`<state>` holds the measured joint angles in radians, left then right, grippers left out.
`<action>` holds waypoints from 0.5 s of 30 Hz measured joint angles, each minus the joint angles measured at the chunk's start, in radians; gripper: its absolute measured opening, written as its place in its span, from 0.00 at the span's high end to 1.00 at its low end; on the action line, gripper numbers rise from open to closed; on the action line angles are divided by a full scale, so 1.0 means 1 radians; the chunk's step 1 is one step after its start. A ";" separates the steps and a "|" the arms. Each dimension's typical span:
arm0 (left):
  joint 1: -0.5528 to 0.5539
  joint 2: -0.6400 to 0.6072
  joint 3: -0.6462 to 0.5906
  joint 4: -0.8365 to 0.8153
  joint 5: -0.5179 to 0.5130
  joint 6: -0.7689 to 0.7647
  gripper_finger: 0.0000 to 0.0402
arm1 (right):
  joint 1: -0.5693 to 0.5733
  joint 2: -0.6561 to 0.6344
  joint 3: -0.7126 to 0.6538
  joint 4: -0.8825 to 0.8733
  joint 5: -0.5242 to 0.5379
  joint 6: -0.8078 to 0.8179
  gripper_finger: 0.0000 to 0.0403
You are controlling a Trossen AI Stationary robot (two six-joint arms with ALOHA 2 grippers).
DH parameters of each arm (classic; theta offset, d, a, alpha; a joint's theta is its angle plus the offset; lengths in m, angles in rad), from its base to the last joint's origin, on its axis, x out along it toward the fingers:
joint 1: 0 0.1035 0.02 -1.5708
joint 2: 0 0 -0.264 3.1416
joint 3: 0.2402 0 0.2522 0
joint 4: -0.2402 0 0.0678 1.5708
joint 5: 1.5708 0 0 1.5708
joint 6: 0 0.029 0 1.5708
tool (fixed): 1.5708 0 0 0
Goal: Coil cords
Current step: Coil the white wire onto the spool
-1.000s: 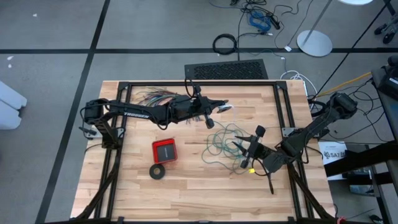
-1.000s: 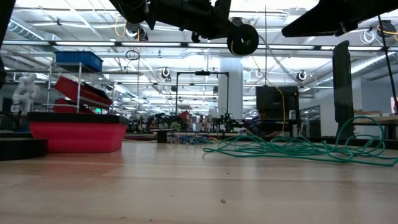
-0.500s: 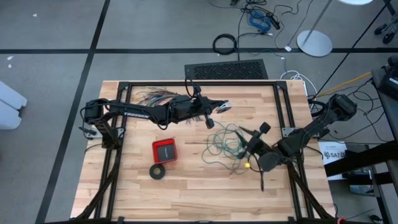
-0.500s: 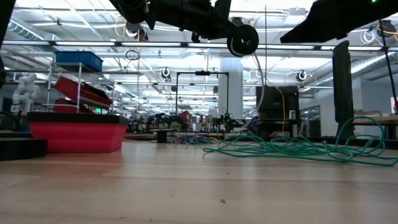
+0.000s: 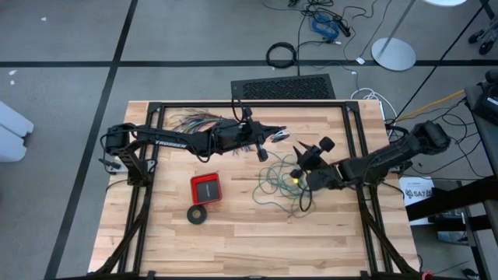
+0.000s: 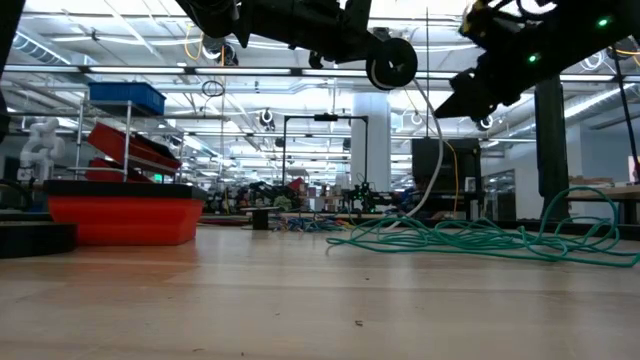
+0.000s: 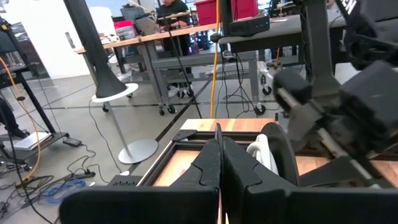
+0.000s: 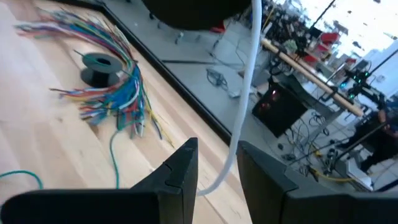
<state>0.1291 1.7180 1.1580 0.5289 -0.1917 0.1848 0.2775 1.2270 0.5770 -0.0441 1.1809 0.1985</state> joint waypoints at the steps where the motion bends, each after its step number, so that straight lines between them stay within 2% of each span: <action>1: 0.000 0.000 0.000 0.000 0.000 0.000 1.00 | -0.018 0.000 0.000 0.001 -0.018 -0.004 0.75; 5: 0.000 0.000 0.000 0.000 0.006 0.000 1.00 | -0.081 0.000 -0.018 0.047 -0.059 -0.037 0.75; 10: -0.007 0.000 0.000 0.000 0.006 0.000 1.00 | -0.155 0.000 -0.092 0.229 -0.144 -0.096 0.75; 15: -0.010 0.000 0.000 -0.005 0.007 0.001 1.00 | -0.182 0.000 -0.160 0.381 -0.141 -0.118 0.81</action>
<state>0.1192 1.7180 1.1580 0.5243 -0.1848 0.1856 0.0957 1.2270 0.4172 0.3373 1.0395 0.0808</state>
